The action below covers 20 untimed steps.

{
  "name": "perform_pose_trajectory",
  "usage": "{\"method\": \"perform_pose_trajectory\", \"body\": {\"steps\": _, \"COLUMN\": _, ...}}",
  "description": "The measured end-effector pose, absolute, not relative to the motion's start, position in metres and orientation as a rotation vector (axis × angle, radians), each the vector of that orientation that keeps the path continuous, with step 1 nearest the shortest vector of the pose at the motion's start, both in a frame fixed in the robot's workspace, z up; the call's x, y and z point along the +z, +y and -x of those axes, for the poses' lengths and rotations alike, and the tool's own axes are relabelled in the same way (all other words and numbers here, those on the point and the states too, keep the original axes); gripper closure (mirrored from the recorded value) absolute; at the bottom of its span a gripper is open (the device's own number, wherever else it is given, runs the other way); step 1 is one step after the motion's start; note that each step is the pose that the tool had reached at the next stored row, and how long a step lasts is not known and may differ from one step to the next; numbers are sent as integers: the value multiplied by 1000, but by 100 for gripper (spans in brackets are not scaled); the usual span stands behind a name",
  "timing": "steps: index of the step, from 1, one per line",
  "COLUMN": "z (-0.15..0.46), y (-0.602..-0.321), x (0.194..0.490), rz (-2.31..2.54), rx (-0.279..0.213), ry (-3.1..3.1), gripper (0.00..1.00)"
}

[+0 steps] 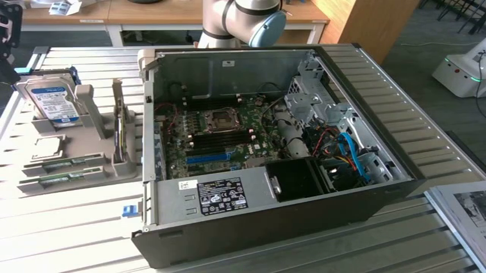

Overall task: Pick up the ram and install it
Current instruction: 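Pick up the ram and move it above insertion slot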

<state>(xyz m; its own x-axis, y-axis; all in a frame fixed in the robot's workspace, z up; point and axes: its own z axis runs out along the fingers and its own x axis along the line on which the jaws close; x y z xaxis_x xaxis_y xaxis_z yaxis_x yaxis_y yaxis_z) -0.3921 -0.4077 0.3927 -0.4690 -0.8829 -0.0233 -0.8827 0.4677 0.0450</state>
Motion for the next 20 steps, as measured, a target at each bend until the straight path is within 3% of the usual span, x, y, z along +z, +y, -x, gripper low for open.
{"method": "perform_pose_trajectory", "body": {"steps": 20, "z": 392, "y": -408, "x": 393, "rz": -1809, "rx": -79, "ry": -2559, "gripper": 90}}
